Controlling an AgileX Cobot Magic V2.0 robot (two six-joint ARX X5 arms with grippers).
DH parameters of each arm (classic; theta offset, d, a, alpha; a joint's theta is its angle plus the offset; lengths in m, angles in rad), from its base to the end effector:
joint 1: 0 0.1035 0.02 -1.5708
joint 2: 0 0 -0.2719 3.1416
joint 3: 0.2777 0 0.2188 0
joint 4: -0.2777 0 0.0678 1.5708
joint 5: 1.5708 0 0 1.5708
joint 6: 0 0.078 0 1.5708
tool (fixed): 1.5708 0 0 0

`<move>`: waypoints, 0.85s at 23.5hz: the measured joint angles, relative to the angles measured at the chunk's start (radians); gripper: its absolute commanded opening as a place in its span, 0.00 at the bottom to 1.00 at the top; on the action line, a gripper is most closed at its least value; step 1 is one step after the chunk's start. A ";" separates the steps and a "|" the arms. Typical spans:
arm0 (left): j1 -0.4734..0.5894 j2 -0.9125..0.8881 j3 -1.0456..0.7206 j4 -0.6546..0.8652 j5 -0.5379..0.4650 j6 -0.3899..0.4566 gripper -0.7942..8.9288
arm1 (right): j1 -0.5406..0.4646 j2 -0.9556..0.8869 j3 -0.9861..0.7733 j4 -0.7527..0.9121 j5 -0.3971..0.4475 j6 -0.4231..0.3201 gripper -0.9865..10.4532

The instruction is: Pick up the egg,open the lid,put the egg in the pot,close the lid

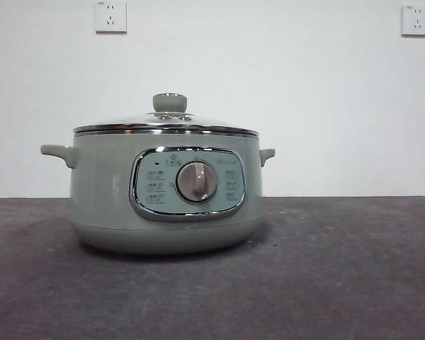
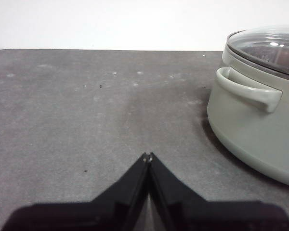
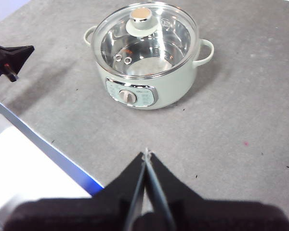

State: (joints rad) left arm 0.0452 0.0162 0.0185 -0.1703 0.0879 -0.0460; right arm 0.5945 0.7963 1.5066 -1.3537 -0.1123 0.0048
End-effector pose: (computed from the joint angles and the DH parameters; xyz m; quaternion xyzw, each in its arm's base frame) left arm 0.1021 -0.0022 0.1440 -0.0285 0.0842 -0.0193 0.9959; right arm 0.0502 0.0445 0.3934 -0.0734 0.3078 0.3276 0.8903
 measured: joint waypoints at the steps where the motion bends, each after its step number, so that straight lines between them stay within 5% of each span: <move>1: 0.000 0.002 0.000 0.000 0.000 0.000 0.08 | 0.000 0.000 0.000 0.000 0.000 0.000 0.09; 11: 0.000 0.016 0.000 0.000 0.000 0.000 0.08 | -0.027 -0.011 0.000 0.000 0.042 -0.030 0.09; 16: 0.000 0.016 0.000 0.000 0.000 0.000 0.08 | -0.268 -0.173 -0.117 0.288 -0.014 -0.090 0.09; 20: 0.000 0.016 0.000 0.000 0.000 0.000 0.08 | -0.465 -0.370 -0.409 0.585 -0.019 -0.122 0.09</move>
State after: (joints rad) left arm 0.0452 0.0326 0.0185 -0.1703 0.0879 -0.0463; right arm 0.1299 0.4259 1.0973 -0.7685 -0.1318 -0.1177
